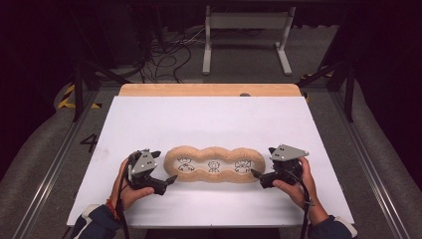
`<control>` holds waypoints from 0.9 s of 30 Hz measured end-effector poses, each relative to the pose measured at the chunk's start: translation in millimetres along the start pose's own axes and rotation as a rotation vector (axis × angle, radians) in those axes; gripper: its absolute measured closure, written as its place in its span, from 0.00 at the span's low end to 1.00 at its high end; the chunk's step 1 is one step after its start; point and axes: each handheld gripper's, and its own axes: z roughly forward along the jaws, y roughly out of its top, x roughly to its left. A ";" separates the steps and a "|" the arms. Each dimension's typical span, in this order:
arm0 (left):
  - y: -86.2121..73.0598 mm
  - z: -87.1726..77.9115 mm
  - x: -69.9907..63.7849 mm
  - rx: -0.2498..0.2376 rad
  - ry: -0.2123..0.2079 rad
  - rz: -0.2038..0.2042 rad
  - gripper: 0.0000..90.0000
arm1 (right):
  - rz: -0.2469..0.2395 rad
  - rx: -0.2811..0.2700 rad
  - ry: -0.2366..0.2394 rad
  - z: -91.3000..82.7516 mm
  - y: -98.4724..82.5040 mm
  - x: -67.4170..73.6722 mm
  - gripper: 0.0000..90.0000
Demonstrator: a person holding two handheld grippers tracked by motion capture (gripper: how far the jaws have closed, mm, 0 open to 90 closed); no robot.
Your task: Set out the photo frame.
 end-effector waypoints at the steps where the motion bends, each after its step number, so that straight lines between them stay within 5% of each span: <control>1: -0.2 -0.7 -0.1 0.000 0.001 -0.001 0.04 | -0.001 -0.001 0.003 -1.2 -0.4 0.0 0.07; 15: -0.4 -1.2 -2.1 0.005 -0.012 0.021 0.05 | -0.048 0.032 0.001 -8.7 -10.2 5.4 0.08; 27: -11.7 -9.2 -5.8 0.023 -0.014 0.025 0.06 | -0.021 0.024 -0.020 -18.0 -24.1 2.1 0.11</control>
